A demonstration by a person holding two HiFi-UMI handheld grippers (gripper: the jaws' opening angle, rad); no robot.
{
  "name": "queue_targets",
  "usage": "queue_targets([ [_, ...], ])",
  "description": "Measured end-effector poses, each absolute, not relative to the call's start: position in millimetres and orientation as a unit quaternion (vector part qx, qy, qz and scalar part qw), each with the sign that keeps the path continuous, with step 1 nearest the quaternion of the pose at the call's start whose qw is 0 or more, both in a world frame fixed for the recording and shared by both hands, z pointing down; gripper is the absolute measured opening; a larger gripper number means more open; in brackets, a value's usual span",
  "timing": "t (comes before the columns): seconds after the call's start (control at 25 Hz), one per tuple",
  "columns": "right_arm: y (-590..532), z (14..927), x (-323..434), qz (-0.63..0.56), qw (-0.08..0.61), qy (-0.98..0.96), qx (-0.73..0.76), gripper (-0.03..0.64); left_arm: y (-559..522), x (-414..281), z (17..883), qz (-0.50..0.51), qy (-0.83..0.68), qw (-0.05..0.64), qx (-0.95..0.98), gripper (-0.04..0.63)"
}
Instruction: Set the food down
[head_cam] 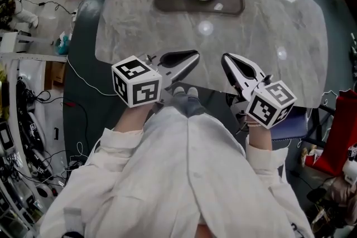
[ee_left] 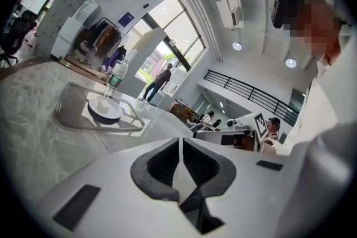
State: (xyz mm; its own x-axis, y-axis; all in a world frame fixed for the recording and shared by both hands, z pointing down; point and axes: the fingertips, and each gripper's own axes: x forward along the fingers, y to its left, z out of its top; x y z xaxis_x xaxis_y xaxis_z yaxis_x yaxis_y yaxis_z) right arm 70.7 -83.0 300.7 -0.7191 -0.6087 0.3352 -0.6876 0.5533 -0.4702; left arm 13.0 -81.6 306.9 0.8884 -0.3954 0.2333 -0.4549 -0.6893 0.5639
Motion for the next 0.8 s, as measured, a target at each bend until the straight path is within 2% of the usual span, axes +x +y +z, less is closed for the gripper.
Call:
queue_targets([
  [0.44,-67.7,310.3,55.4,0.293,0.096,-0.881,0.358,0.003,-57.7,19.2,327.6,0.081,-0.207,0.344,0.912,0.032],
  [0.8,-62.3,317.0,50.4,0.28,0.148,-0.89,0.329,0.003,-58.6,23.9,327.2,0.084,-0.201,0.343,0.914,0.032],
])
